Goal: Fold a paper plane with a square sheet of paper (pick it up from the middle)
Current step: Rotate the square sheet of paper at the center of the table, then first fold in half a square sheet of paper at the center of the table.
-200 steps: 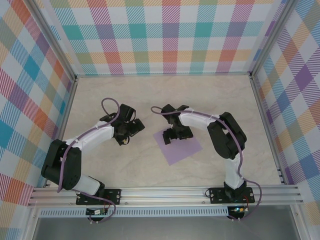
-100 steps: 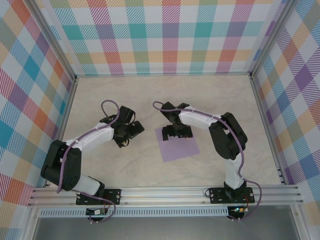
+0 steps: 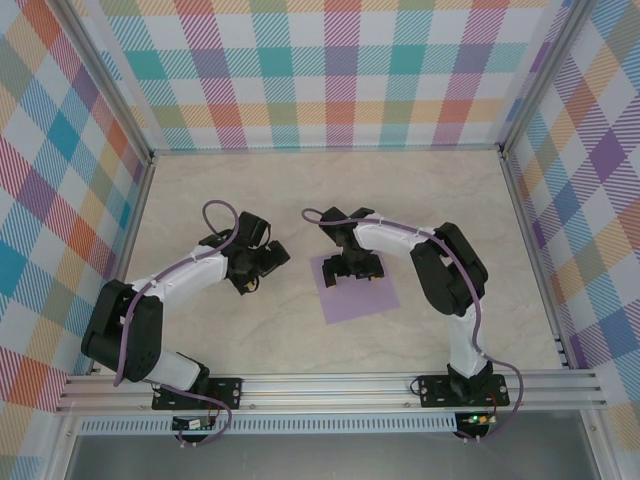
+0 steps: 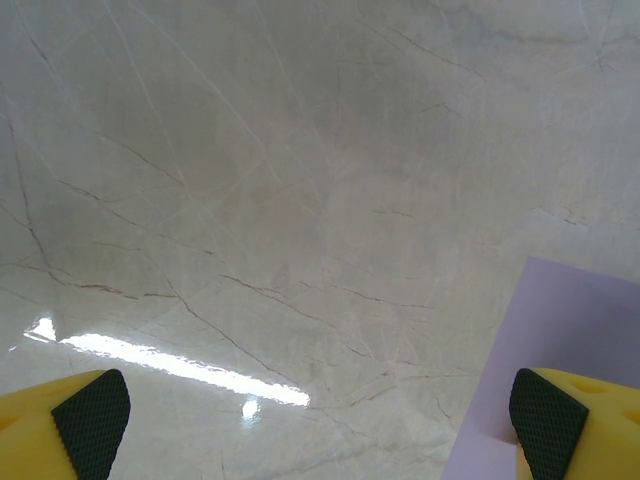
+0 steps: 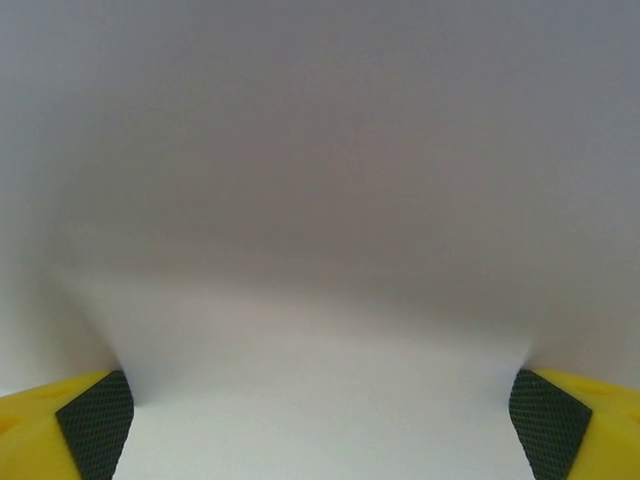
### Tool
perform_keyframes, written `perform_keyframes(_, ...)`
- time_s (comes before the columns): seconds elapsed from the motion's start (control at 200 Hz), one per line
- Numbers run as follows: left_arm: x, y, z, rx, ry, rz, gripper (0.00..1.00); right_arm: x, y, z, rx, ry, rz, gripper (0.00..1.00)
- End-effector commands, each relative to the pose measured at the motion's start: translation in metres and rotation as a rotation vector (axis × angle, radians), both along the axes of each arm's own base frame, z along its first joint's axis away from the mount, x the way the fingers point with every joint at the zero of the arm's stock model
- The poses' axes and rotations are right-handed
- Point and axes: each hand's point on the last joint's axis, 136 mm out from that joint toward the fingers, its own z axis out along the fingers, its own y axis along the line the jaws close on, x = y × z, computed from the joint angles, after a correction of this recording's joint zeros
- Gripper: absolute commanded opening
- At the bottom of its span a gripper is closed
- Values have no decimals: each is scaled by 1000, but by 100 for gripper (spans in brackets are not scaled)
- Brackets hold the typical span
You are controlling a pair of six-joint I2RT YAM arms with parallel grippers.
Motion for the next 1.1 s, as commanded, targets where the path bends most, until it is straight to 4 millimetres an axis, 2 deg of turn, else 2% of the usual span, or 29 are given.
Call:
perform_keyframes(0.0, -2, 2, 3, -21, -3, 14, 100, -18, -10, -31, -60, 83, 3, 99)
perform_keyframes(0.215, -3, 2, 1, -20, 2, 13, 100, -24, -20, -48, -105, 105, -9, 95)
perform_keyframes(0.485, -3, 2, 1, -22, 3, 14, 100, -22, -25, -51, -129, 92, -20, 92)
perform_keyframes(0.7, -4, 2, -1, -22, 7, 13, 100, -17, -22, -42, -112, 58, -27, 87)
perform_keyframes(0.935, -4, 1, -1, -28, 7, 13, 100, -15, -23, -41, -110, 50, -32, 78)
perform_keyframes(1.01, -4, 1, -1, -26, 8, 13, 100, -12, -20, -33, -93, 34, -25, 77)
perform_keyframes(1.095, -4, 0, -1, -29, 9, 11, 100, -7, -16, -13, -62, -4, -22, 80)
